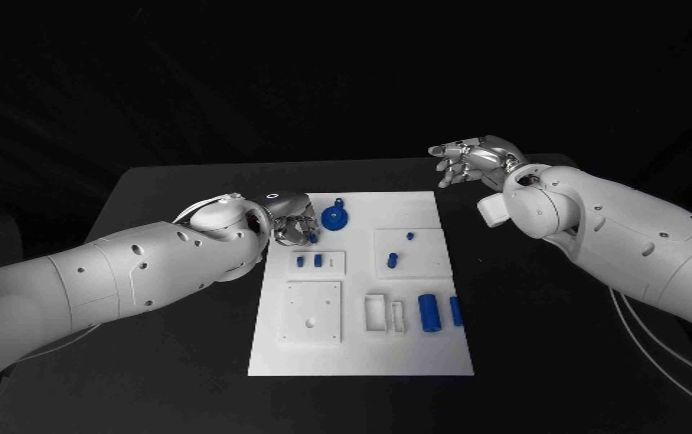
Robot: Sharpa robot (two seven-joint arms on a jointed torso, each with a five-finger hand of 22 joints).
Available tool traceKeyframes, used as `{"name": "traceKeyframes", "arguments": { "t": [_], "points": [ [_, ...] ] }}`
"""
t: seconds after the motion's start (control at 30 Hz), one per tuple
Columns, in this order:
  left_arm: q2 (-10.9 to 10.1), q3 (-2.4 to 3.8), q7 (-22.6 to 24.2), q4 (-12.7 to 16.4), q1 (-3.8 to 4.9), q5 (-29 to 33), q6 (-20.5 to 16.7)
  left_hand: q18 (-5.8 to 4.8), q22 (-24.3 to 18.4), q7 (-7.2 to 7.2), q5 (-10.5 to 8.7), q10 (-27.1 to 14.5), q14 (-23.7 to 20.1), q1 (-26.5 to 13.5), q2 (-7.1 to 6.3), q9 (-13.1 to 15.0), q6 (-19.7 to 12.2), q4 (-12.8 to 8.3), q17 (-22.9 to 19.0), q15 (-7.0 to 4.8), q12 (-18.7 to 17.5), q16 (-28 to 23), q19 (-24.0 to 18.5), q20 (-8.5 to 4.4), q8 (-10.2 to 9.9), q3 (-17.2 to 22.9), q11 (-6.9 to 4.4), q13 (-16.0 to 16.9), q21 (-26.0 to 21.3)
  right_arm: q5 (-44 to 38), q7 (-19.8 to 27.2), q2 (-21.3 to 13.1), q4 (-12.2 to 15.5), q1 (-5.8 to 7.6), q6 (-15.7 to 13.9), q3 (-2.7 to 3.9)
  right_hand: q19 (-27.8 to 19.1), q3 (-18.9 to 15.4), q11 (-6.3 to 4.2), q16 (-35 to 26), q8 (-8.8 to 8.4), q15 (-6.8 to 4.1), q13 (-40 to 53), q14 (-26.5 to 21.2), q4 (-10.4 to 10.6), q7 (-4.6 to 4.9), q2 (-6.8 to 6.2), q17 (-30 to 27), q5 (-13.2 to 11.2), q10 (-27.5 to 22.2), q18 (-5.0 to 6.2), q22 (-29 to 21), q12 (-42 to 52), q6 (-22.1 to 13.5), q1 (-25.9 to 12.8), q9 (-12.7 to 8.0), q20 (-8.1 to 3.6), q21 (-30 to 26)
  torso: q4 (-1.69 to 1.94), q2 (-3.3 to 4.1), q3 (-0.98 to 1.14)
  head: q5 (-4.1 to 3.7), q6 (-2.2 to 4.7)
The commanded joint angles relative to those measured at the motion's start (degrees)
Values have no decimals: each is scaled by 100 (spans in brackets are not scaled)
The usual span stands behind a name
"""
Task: Assemble the parts on the task board
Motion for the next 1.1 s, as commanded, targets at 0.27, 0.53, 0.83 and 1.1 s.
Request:
{"name": "traceKeyframes", "arguments": {
  "t": [0.27,0.53,0.83,1.1],
  "points": [
    [12,-4,25,-2,-6,-40,147,76,115,0,11,-21,5,27,21,5,22,-40,-4,3,-12,-60,-60,-6,12,5,13,6,33,-24,42,1,6,-1,65,4,26,-7,-13,-17,-16,3,-7,57,-8,4,-48,0,39,34,-44,-7,-22,23,26,3,11,-2,5,-1,-1,8,0],
    [30,-6,51,-28,-17,-37,138,78,116,0,0,-40,4,26,11,4,22,-49,-6,7,-13,-77,-67,-2,11,-3,18,5,33,-24,40,3,-2,-1,78,4,26,-7,-13,-17,-16,3,-7,57,-8,4,-48,0,39,34,-44,-7,-22,23,26,3,11,-2,2,2,0,2,-5],
    [61,-10,68,-63,-29,-27,95,86,115,53,-65,-122,-3,27,-48,-21,-302,-61,1,33,-12,-87,-71,20,0,-4,57,5,30,-24,38,3,-3,-2,82,4,26,-7,-13,-17,-16,3,-7,57,-8,4,-48,0,39,34,-44,-7,-22,23,26,3,11,-2,1,1,2,-2,-4],
    [59,-11,43,-64,-31,-25,75,48,97,-4,-269,-84,-33,-92,-241,-21,-560,16,14,27,-12,-24,-64,28,4,-89,24,3,1,-24,37,8,-10,-4,85,4,26,-7,-13,-17,-16,3,-7,57,-8,4,-48,0,39,34,-44,-7,-22,23,26,3,11,-2,0,2,-1,-6,-8]
  ]
}}
